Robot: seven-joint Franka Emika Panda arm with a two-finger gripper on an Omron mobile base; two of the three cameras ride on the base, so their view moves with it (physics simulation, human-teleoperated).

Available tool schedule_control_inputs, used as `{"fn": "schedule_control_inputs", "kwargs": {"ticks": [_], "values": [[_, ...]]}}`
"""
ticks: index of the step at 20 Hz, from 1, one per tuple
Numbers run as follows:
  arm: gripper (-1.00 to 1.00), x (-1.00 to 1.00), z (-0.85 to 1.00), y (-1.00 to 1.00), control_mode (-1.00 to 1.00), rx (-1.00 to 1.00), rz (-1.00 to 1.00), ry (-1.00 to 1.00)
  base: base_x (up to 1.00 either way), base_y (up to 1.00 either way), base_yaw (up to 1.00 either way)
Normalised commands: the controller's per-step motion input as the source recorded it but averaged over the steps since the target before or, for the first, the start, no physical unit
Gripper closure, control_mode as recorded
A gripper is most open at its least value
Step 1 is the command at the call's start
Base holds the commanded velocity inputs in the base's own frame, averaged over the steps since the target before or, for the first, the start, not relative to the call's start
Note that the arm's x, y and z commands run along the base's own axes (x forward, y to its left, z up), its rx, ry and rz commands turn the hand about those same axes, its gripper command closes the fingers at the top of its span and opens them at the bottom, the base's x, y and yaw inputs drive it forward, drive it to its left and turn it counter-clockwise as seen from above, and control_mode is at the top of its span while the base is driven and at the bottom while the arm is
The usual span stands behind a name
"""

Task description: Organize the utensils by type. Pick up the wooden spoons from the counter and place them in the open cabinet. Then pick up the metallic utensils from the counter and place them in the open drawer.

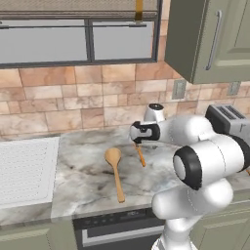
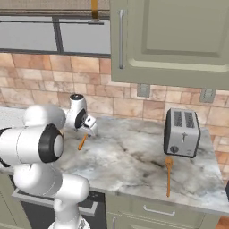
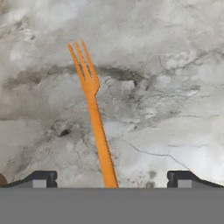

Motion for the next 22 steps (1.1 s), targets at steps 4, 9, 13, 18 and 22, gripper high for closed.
{"fn": "schedule_control_inputs", "kwargs": {"ticks": [4, 9, 13, 18, 22], "values": [[-1.0, 0.39, -0.38, 0.24, -1.0, -0.01, 0.06, 0.02, 0.0, 0.0, 0.0], [-1.0, 0.2, -0.26, 0.05, -1.0, 0.0, 0.04, 0.08, 0.0, 0.0, 0.0], [-1.0, 0.04, -0.18, 0.0, -1.0, 0.0, 0.01, 0.04, 0.0, 0.0, 0.0], [-1.0, 0.0, -0.19, 0.0, -1.0, 0.0, 0.0, 0.0, 0.0, 0.0, 0.0], [-1.0, 0.0, -0.21, 0.0, -1.0, 0.0, 0.0, 0.0, 0.0, 0.0, 0.0]]}}
